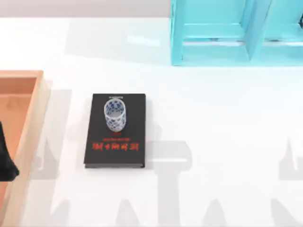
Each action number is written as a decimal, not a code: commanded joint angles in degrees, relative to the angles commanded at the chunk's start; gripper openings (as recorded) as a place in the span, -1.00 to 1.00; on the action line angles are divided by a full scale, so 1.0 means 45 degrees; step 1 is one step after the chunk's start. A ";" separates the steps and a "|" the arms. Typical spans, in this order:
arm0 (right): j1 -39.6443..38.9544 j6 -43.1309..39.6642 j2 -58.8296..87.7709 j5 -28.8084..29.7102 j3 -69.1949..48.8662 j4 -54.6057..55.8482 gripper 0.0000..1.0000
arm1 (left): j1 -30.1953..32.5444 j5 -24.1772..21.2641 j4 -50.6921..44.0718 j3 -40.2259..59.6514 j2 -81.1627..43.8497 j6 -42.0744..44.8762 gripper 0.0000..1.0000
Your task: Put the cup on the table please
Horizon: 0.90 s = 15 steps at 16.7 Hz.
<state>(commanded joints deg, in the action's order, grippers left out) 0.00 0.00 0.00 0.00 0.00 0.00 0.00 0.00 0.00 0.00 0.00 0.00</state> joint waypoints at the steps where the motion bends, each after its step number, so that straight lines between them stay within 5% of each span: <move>1: 0.0000 0.0000 0.0000 0.0000 0.0000 0.0000 1.00 | 0.0000 0.0000 0.0000 0.0000 0.0000 0.0000 1.00; 7: -0.0782 0.0552 0.1617 0.0123 -0.1782 -0.0861 1.00 | 0.0000 0.0000 0.0000 0.0000 0.0000 0.0000 1.00; 15: -0.3786 0.2772 0.9473 0.0900 -0.9394 -0.5792 1.00 | 0.0000 0.0000 0.0000 0.0000 0.0000 0.0000 1.00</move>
<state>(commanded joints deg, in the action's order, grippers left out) -17.04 12.48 42.63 4.05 -42.27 -26.06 0.00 0.00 0.00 0.00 0.00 0.00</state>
